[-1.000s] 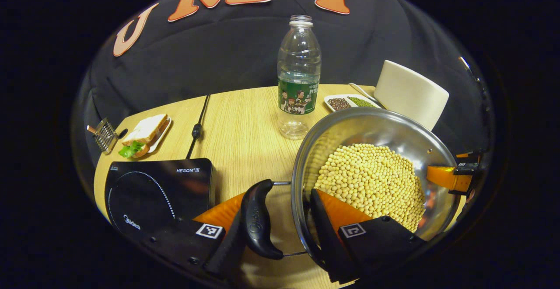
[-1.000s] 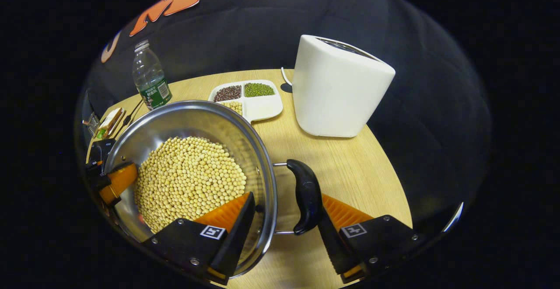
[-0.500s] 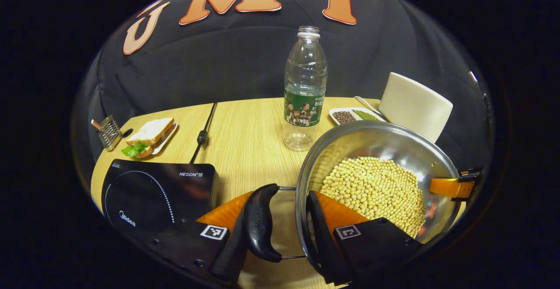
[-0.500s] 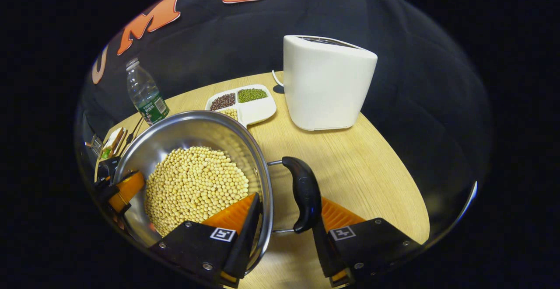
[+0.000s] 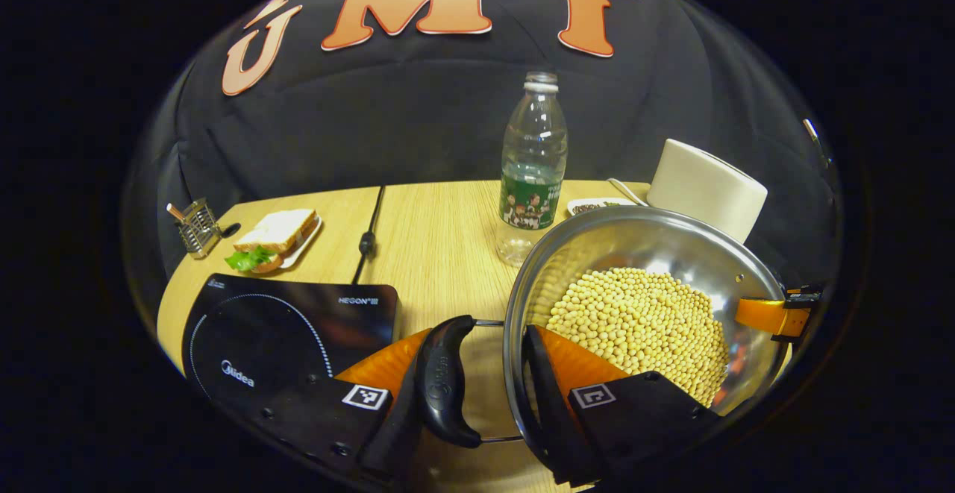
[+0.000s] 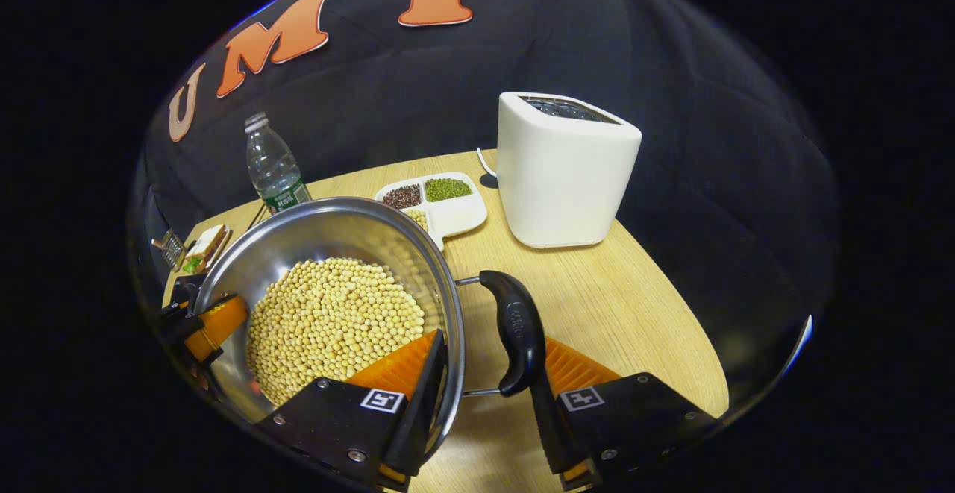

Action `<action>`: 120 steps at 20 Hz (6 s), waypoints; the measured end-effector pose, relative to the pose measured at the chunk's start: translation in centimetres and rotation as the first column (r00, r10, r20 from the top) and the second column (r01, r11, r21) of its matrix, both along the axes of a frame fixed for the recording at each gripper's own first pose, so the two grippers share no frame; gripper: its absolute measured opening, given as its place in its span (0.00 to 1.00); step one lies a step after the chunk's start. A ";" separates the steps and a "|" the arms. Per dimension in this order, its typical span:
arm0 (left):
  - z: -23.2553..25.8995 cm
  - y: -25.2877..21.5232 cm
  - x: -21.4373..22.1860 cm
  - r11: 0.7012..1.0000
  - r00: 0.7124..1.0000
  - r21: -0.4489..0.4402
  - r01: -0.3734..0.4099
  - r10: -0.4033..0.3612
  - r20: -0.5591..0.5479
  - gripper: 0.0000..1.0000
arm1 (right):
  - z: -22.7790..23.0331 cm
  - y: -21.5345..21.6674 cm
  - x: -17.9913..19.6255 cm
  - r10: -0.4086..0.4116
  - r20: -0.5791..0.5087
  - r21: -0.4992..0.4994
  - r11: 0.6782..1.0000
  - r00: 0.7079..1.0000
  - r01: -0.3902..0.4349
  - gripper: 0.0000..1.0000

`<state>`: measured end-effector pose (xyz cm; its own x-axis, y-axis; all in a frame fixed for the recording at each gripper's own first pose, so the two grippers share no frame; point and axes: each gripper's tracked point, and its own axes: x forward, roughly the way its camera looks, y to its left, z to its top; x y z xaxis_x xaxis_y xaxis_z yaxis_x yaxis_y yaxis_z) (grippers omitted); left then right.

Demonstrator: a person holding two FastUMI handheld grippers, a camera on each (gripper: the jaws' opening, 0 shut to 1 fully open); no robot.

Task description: First push the handle of the pot to place it horizontally, then grasp the pot with both hands and set it on the induction cooktop.

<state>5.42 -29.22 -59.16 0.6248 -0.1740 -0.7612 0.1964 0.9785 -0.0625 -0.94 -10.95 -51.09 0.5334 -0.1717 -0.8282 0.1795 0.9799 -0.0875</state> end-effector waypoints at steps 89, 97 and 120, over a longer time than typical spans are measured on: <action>8.0 36.0 -1.9 0.907 0.914 0.143 -0.396 0.374 0.159 0.77 | 9.7 -3.8 7.9 0.329 0.187 0.038 0.939 0.925 -0.342 0.76; 24.1 36.6 0.4 0.911 0.831 0.067 -0.408 0.340 0.440 0.82 | 22.2 -9.2 10.4 0.303 0.442 -0.045 0.947 0.844 -0.317 0.87; 62.5 30.3 -6.5 0.937 0.533 -0.223 -0.269 0.338 0.776 0.96 | 53.2 -21.4 4.2 0.354 0.760 -0.310 0.935 0.545 -0.174 0.94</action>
